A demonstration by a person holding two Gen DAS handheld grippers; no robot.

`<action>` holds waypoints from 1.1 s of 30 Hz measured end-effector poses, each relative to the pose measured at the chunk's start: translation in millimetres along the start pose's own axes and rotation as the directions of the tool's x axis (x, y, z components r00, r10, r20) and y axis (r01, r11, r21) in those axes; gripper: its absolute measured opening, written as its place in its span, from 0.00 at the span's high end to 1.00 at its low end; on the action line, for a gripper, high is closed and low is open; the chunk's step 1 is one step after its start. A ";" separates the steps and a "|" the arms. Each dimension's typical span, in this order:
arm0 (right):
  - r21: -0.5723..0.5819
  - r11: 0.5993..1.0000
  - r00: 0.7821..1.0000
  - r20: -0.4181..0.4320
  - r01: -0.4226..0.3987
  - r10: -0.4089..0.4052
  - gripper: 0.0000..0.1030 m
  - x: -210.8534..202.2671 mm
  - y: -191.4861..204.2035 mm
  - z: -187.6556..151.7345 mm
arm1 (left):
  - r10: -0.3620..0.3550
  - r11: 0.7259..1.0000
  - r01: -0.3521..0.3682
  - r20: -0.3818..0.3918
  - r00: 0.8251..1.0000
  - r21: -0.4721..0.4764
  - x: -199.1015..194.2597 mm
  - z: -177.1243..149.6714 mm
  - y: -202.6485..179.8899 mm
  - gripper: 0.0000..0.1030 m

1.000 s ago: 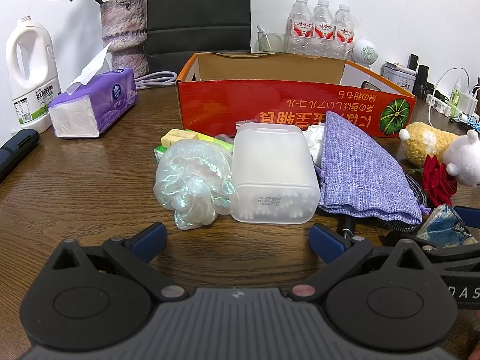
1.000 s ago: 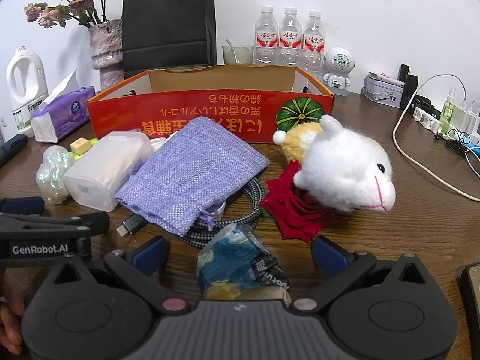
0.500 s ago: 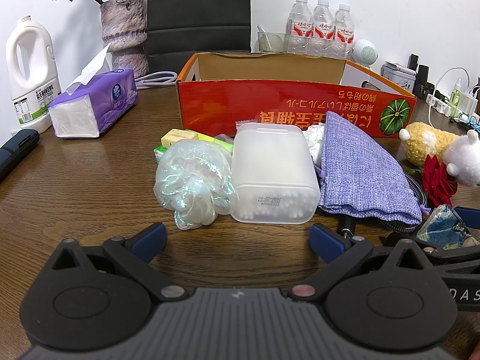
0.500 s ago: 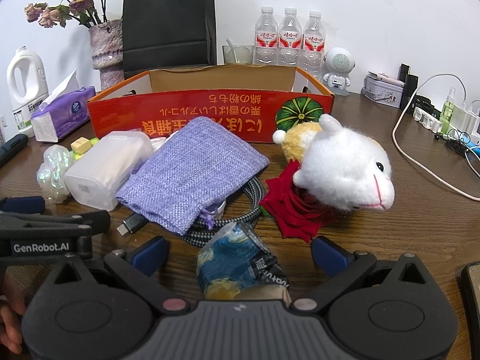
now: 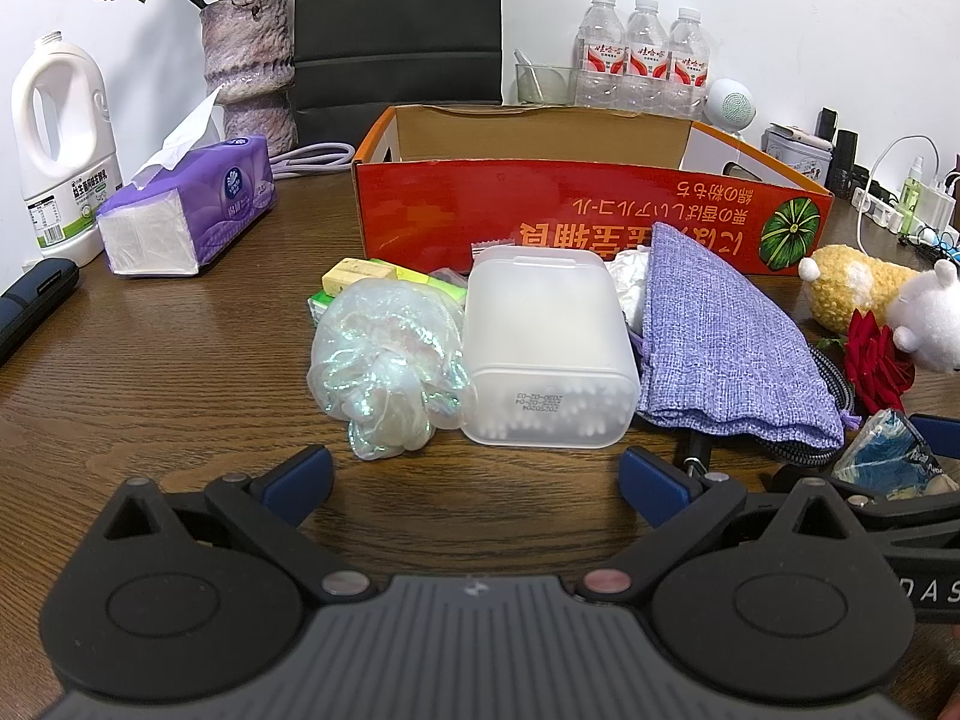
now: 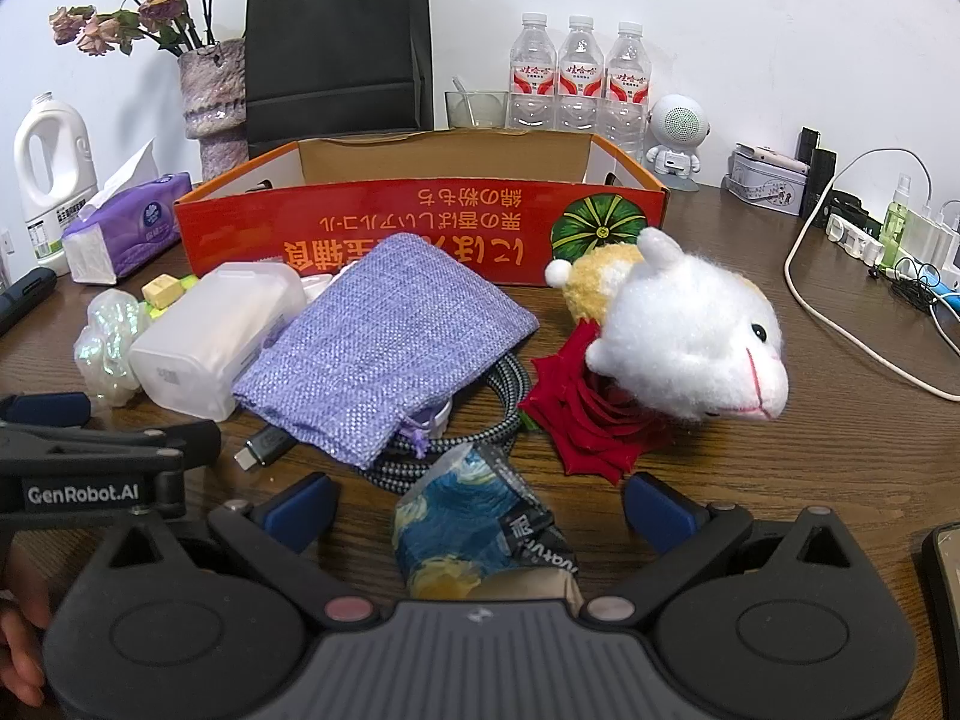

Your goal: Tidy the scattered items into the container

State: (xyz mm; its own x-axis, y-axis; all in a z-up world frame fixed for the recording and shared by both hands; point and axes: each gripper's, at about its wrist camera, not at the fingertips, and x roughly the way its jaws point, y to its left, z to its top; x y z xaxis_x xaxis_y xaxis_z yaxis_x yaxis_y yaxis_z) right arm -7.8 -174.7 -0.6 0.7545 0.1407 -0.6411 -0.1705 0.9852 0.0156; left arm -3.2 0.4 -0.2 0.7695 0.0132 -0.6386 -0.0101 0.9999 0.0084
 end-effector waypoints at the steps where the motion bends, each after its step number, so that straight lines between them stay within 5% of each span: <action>1: 0.000 1.000 1.000 0.000 0.000 0.000 0.00 0.0 0.0 0.0 | 0.000 1.000 0.000 0.000 1.000 0.000 0.0 0.0 0.0 0.00; 14: -0.015 1.000 0.999 -0.032 -0.005 0.005 0.02 -9.0 -1.9 -0.2 | -0.012 1.000 0.012 0.006 1.000 0.007 -6.8 -5.0 2.7 0.00; 20: -0.096 0.995 0.982 0.184 -0.034 0.052 0.11 -66.1 -24.7 -23.2 | -0.127 0.989 0.134 0.094 0.987 -0.068 -26.9 3.4 35.3 0.00; 24: -0.080 0.997 0.983 0.180 -0.001 0.015 0.13 -59.7 -39.9 -10.4 | -0.188 0.979 0.200 0.181 0.965 -0.049 -27.7 25.9 36.3 0.00; 29: -0.126 0.989 0.989 0.119 -0.076 0.091 0.28 -44.7 -32.6 -5.2 | -0.145 0.987 0.153 0.167 0.975 -0.038 -10.7 34.5 45.3 0.01; 30: -0.141 0.987 0.990 0.101 -0.080 0.095 0.33 -40.0 -28.5 -5.8 | -0.140 0.986 0.152 0.149 0.979 -0.073 -5.9 33.7 51.2 0.08; 32: -0.161 0.982 0.991 0.075 -0.102 0.115 0.64 -33.9 -23.1 -7.1 | -0.150 0.977 0.166 0.119 0.982 -0.133 0.7 31.6 61.3 0.24; 33: -0.170 0.979 0.990 0.062 -0.116 0.129 0.70 -31.0 -20.9 -7.3 | -0.167 0.971 0.186 0.129 0.978 -0.153 0.7 30.6 65.2 0.36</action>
State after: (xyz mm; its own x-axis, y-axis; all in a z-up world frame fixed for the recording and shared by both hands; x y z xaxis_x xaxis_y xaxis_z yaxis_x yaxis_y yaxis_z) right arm -32.3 -200.3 13.4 0.7641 0.2720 -0.5849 -0.3622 0.9312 -0.0402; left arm 16.2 65.6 23.5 0.8360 -0.1538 -0.5267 0.0354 0.9730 -0.2279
